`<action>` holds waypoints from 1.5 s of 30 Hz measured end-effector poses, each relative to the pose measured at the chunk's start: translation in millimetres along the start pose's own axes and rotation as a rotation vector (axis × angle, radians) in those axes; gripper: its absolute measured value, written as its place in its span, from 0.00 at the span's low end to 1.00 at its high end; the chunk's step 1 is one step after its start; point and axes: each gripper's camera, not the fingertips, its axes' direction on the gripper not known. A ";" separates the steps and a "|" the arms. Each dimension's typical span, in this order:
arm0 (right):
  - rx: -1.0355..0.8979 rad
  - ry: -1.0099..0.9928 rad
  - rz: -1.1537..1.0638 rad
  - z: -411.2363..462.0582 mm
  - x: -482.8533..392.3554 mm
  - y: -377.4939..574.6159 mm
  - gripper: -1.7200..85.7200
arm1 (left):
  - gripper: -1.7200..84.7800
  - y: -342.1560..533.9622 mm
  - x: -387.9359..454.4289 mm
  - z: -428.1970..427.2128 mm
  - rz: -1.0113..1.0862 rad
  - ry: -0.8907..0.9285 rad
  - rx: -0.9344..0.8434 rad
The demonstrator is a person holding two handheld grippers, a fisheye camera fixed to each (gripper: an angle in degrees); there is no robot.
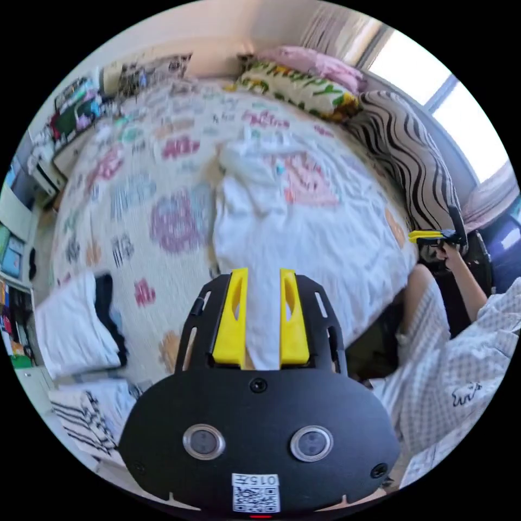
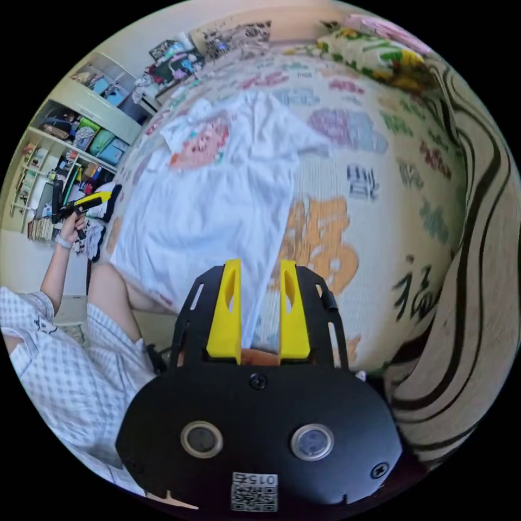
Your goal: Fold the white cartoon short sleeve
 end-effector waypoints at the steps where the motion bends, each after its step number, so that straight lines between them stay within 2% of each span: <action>1: -0.080 -0.012 0.036 12.5 7.6 8.7 0.15 | 0.14 16.5 -12.4 15.5 -0.049 0.045 -0.114; 2: -0.131 -0.021 0.069 23.5 14.8 13.2 0.15 | 0.15 30.9 -22.9 31.9 -0.098 0.081 -0.207; 6: -0.214 -0.129 0.145 50.3 36.4 -2.7 0.15 | 0.17 44.7 -40.2 81.7 -0.188 0.185 -0.340; 8: -0.241 -0.111 0.157 58.2 47.9 -29.2 0.13 | 0.16 32.4 -44.4 124.9 -0.204 0.211 -0.440; 9: -0.253 -0.103 0.157 59.5 51.2 -36.6 0.11 | 0.15 28.4 -45.4 134.6 -0.209 0.216 -0.449; 12: -0.296 -0.069 0.135 62.4 65.0 -67.1 0.03 | 0.09 5.0 -46.8 160.1 -0.175 0.084 -0.492; 14: -0.345 -0.185 0.087 69.1 74.0 -87.3 0.02 | 0.04 -8.9 -49.9 172.0 -0.148 0.143 -0.507; 19: -0.389 -0.097 0.051 57.3 92.0 -114.5 0.02 | 0.02 -15.7 -54.4 171.4 -0.103 0.079 -0.457; 22: -0.393 -0.117 0.060 50.7 106.0 -129.3 0.03 | 0.03 -17.9 -61.5 186.0 -0.106 0.064 -0.434; 25: -0.459 -0.105 0.052 60.3 120.1 -152.4 0.05 | 0.03 -20.6 -70.0 223.0 -0.102 0.023 -0.562; 26: -0.476 -0.035 0.053 61.2 125.9 -163.0 0.07 | 0.04 -22.2 -73.5 229.6 -0.102 0.031 -0.581; 28: -0.411 0.014 0.019 47.8 132.4 -184.5 0.09 | 0.05 -31.7 -82.3 229.8 -0.132 0.034 -0.602; 32: -0.089 0.003 -0.129 3.6 138.7 -277.5 0.14 | 0.10 -112.5 -80.8 220.5 -0.080 -0.060 -0.533; 35: 0.039 -0.058 -0.208 9.6 139.9 -358.5 0.15 | 0.11 -192.6 -54.5 237.4 0.043 -0.042 -0.405; 39: -0.030 -0.091 -0.176 45.4 148.8 -440.0 0.16 | 0.14 -261.0 -38.0 276.0 0.091 -0.042 -0.276; 42: -0.156 -0.049 -0.139 68.9 159.4 -484.6 0.10 | 0.15 -302.0 -45.1 313.8 0.025 0.034 -0.259; 45: -0.217 -0.002 -0.117 65.0 173.7 -511.3 0.03 | 0.08 -322.6 -64.9 358.1 -0.067 -0.056 -0.317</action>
